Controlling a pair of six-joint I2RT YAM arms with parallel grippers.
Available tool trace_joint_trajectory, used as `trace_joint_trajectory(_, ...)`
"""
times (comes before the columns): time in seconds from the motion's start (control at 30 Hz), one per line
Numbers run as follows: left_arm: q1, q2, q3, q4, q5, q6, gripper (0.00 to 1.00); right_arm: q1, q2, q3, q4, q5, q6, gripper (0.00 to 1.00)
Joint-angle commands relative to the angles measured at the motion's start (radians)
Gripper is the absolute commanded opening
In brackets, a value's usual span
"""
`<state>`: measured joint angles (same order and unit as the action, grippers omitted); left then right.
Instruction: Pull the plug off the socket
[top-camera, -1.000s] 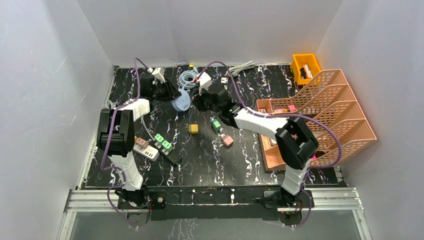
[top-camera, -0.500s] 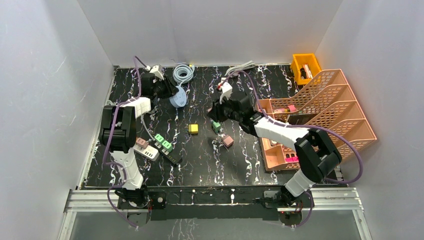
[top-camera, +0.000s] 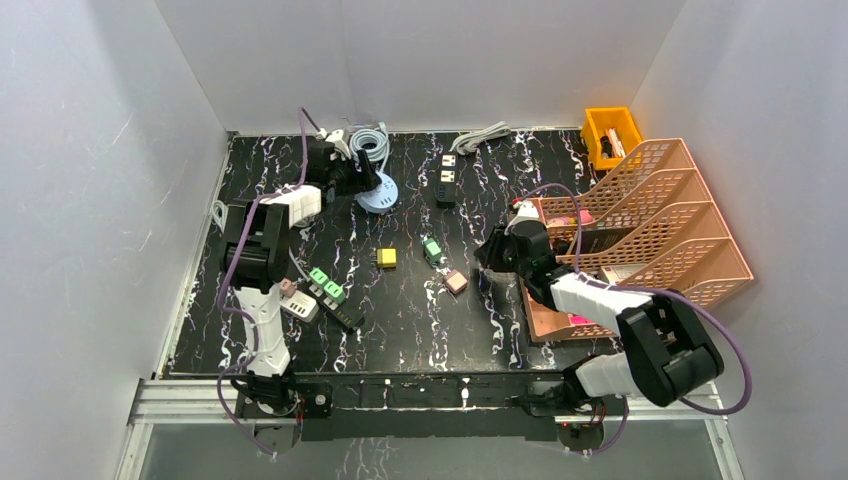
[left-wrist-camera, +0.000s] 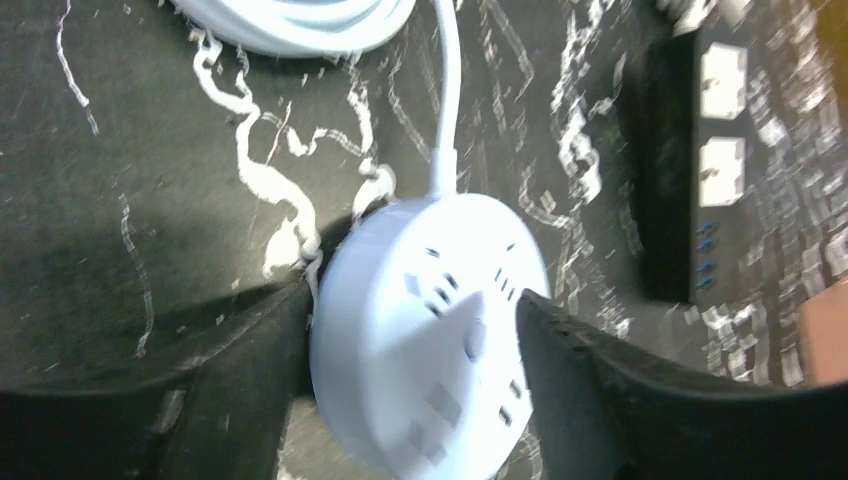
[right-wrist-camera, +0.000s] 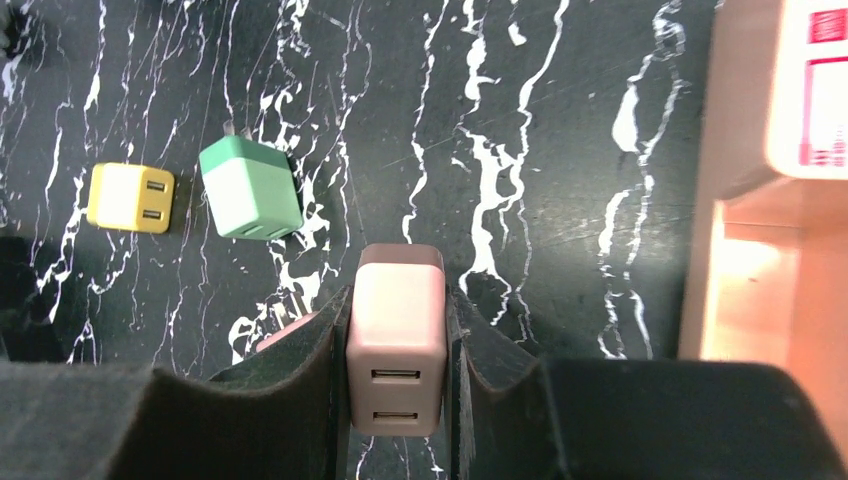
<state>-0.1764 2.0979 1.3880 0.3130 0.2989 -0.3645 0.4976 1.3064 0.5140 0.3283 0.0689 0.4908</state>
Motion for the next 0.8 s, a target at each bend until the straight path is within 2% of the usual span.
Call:
trace_joint_trajectory(0.0,-0.005,-0.11,-0.016,-0.117,-0.06,0.083,0.82,-0.001,0.06,0.036,0.124,-0.098,0.01,0.0)
trace_joint_trajectory(0.07,-0.005,-0.119,-0.014,-0.134,-0.072,0.094,0.96,-0.001,0.084,0.045,0.125,-0.127,0.005,0.0)
trace_joint_trajectory(0.1,-0.004,-0.123,-0.012,-0.145,-0.082,0.099,0.98,-0.001,0.096,0.048,0.126,-0.134,0.005,0.0)
trace_joint_trajectory(0.23,-0.003,-0.142,0.001,-0.193,-0.133,0.115,0.98,-0.001,0.129,0.054,0.13,-0.15,0.007,0.0)
trace_joint_trajectory(0.47,-0.001,-0.247,-0.036,-0.188,-0.177,0.12,0.98,-0.001,0.111,0.017,0.145,-0.039,0.06,0.0)
trace_joint_trajectory(0.6,0.003,-0.284,-0.053,-0.177,-0.177,0.121,0.98,-0.001,0.146,0.026,0.135,-0.072,0.06,0.0)
trace_joint_trajectory(0.77,0.002,-0.306,-0.057,-0.19,-0.181,0.126,0.98,-0.001,0.239,0.043,0.144,-0.183,0.112,0.0)
